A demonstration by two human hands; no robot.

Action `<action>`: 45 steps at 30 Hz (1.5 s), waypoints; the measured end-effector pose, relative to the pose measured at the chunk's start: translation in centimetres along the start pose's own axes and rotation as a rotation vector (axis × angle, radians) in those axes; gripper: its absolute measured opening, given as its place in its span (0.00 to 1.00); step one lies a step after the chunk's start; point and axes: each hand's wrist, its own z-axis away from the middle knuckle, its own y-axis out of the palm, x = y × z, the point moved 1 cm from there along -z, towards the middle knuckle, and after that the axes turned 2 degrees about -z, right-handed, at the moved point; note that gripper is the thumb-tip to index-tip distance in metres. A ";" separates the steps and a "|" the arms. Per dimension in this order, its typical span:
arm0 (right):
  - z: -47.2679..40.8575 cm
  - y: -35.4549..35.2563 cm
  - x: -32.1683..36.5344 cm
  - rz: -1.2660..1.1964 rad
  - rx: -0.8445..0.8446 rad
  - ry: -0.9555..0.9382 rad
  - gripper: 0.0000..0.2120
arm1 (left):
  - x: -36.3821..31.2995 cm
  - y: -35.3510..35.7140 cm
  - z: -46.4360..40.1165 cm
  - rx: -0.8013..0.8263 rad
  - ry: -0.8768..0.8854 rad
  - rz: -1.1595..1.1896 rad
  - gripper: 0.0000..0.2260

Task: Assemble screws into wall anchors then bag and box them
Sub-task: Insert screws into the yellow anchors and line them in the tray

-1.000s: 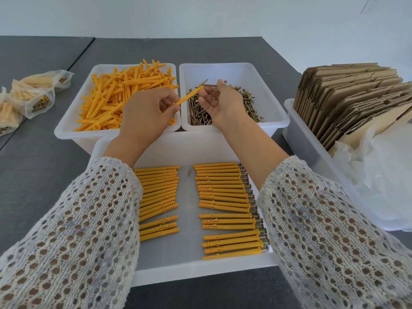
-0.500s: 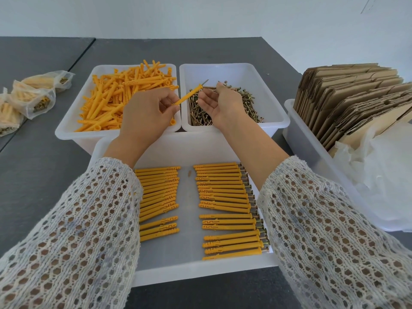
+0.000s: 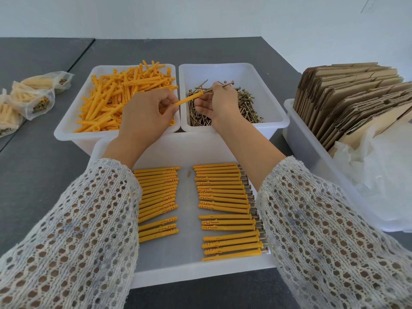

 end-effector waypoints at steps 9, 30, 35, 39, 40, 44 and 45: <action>0.0 0.3 -0.6 0.143 0.064 -0.127 0.13 | 0.0 -0.1 0.1 -0.013 -0.017 0.036 0.04; 1.3 1.3 -1.2 0.561 0.356 -0.300 0.12 | -0.4 -0.4 0.4 -0.009 0.013 -0.005 0.07; 1.4 1.2 -1.1 0.572 0.365 -0.323 0.08 | -0.3 -0.3 0.3 -0.001 -0.002 -0.006 0.07; 1.2 1.2 -1.1 0.522 0.344 -0.299 0.10 | -0.3 -0.3 0.3 -0.013 -0.027 0.030 0.10; 1.2 1.1 -1.0 0.502 0.334 -0.279 0.11 | -0.3 -0.4 0.3 -0.021 -0.040 0.053 0.11; 1.1 0.9 -0.5 0.394 0.336 -0.179 0.12 | 0.1 -0.5 0.0 -0.050 -0.102 0.098 0.15; 1.2 0.9 -0.4 0.358 0.369 -0.144 0.11 | 0.1 -0.4 0.0 -0.058 -0.110 0.092 0.15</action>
